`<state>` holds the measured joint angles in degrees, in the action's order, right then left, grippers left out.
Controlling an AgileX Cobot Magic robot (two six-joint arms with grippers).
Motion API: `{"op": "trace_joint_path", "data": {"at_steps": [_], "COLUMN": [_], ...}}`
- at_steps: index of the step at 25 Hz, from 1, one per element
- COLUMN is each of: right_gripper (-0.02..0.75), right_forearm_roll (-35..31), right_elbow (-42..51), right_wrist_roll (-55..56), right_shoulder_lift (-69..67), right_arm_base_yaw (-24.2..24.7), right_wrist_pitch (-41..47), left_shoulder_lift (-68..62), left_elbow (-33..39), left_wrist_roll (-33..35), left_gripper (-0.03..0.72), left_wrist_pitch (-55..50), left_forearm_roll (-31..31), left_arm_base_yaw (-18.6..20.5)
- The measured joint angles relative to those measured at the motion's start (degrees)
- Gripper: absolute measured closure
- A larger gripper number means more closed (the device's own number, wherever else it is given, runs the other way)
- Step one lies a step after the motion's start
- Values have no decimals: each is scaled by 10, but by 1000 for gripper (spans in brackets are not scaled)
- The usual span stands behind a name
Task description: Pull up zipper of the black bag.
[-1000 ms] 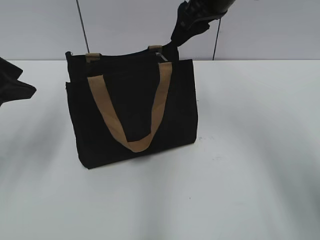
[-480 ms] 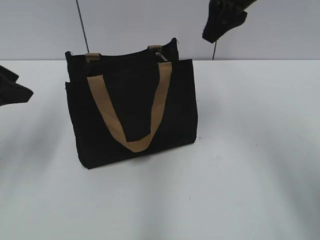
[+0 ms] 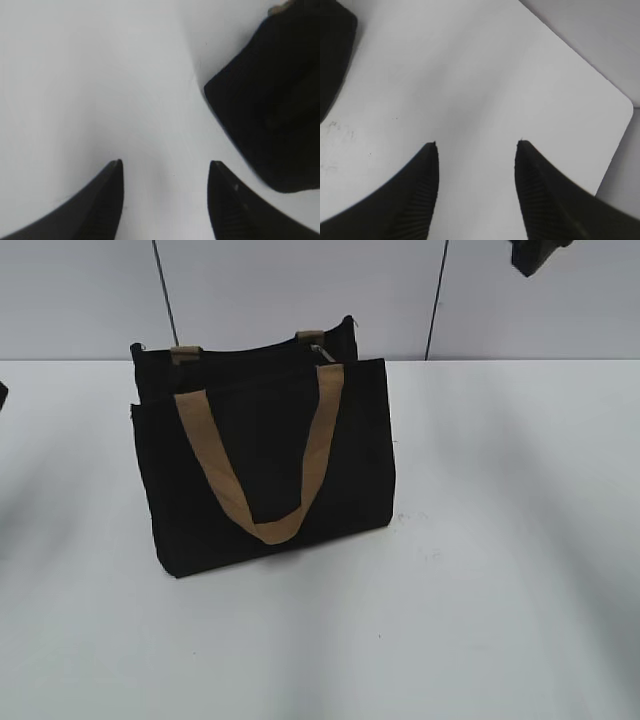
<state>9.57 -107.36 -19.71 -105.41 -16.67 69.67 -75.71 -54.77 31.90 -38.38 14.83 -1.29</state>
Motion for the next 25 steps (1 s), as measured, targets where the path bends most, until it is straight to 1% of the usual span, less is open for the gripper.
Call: {"op": "trace_joint_path", "data": {"at_steps": [2,5,8,11,15,22,25], "right_gripper": [348,348,348,348,348,348,348], "right_forearm_roll": [-14,-68,-115,-132,-135,-142,-142], "right_elbow": [0,0,0,0,1,1,14], "right_wrist_roll": [13,20,23,23,23,28,35], "right_shoulder_lift": [9,29,53,75,103,156,180], "right_arm_base_yaw": [23,66,106,131,141,142,142], "right_wrist_pitch": [1,2,2,2,2,3,3], "left_shoulder_lift": [0,-1,-1,-1,-2,15,48], "left_elbow": [-36,-88,-125,-138,-138,-137,-120], "left_wrist_roll": [-79,-190,-236,-254,-260,-263,-263], "left_gripper": [287,290,291,291,291,291,291], "left_wrist_pitch": [-30,-81,-144,-199,-248,-274,-280], "left_forearm_roll": [-24,-89,-136,-148,-148,-148,-138], "left_arm_base_yaw": [0,0,0,0,0,0,0]}}
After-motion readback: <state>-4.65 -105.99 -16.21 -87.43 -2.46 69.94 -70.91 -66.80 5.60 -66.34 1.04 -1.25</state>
